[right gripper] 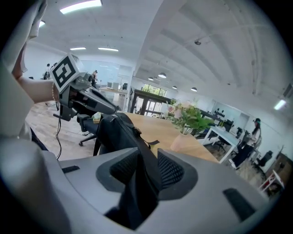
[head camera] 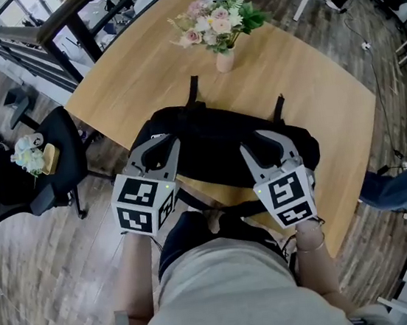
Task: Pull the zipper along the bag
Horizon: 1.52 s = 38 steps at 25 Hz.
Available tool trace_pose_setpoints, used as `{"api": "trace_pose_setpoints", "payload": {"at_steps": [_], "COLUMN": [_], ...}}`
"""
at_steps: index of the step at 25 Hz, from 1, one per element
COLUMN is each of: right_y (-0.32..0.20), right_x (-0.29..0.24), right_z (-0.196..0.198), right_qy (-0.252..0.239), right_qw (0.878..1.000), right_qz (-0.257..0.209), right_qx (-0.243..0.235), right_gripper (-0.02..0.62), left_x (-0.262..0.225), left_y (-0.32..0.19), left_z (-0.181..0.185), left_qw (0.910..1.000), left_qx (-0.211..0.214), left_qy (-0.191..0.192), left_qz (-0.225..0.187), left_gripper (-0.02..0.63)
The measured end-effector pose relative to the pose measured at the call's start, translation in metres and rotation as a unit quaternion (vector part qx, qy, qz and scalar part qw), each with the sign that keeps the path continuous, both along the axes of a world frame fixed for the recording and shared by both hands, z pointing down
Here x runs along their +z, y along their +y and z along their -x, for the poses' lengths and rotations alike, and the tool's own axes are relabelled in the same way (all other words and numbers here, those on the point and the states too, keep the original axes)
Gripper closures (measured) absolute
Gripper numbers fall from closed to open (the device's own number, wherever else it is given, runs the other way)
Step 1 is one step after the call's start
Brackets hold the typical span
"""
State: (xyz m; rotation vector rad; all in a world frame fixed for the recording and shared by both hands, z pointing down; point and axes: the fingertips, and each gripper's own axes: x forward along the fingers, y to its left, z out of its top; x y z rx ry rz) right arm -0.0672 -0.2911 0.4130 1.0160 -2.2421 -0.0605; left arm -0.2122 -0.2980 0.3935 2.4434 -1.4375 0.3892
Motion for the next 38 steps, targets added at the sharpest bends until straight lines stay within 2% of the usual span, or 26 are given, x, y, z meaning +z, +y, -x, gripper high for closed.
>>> {"api": "trace_pose_setpoints", "payload": {"at_steps": [4, 9, 11, 13, 16, 18, 21, 27, 32, 38], "right_y": [0.002, 0.006, 0.008, 0.009, 0.012, 0.014, 0.018, 0.025, 0.031, 0.031], "right_x": [-0.013, -0.024, -0.030, -0.035, -0.043, -0.047, -0.051, -0.053, -0.049, -0.041], "right_z": [-0.003, -0.008, -0.011, -0.015, -0.021, -0.024, -0.026, -0.024, -0.022, -0.021], "right_qy": [-0.048, -0.062, -0.085, -0.121, -0.168, -0.188, -0.214, -0.231, -0.249, -0.229], "right_qw": [0.999, 0.998, 0.996, 0.992, 0.984, 0.981, 0.976, 0.972, 0.968, 0.973], "right_qz": [0.000, -0.014, -0.019, -0.021, -0.013, -0.010, -0.014, -0.013, 0.001, 0.015], "right_qx": [0.012, 0.018, 0.024, 0.034, 0.049, 0.052, 0.046, 0.030, 0.028, 0.008], "right_gripper": [0.451, 0.454, 0.457, 0.481, 0.557, 0.571, 0.588, 0.588, 0.589, 0.589], "left_x": [-0.005, -0.011, -0.017, -0.025, -0.036, -0.042, -0.043, -0.039, -0.030, -0.022], "left_y": [0.002, 0.003, 0.004, 0.004, 0.008, 0.011, 0.016, 0.017, 0.022, 0.022], "left_z": [-0.029, -0.057, -0.066, -0.075, -0.090, -0.102, -0.115, -0.125, -0.136, -0.142], "left_qw": [0.9994, 0.9980, 0.9971, 0.9959, 0.9924, 0.9889, 0.9864, 0.9873, 0.9871, 0.9879], "left_qx": [0.033, 0.059, 0.068, 0.075, 0.097, 0.119, 0.136, 0.130, 0.143, 0.143], "left_qy": [0.007, 0.012, 0.014, 0.018, 0.038, 0.053, 0.051, 0.044, 0.034, 0.030], "left_qz": [-0.008, -0.020, -0.031, -0.046, -0.065, -0.071, -0.077, -0.079, -0.064, -0.052], "left_gripper": [0.584, 0.584, 0.585, 0.586, 0.586, 0.586, 0.586, 0.586, 0.588, 0.588]}}
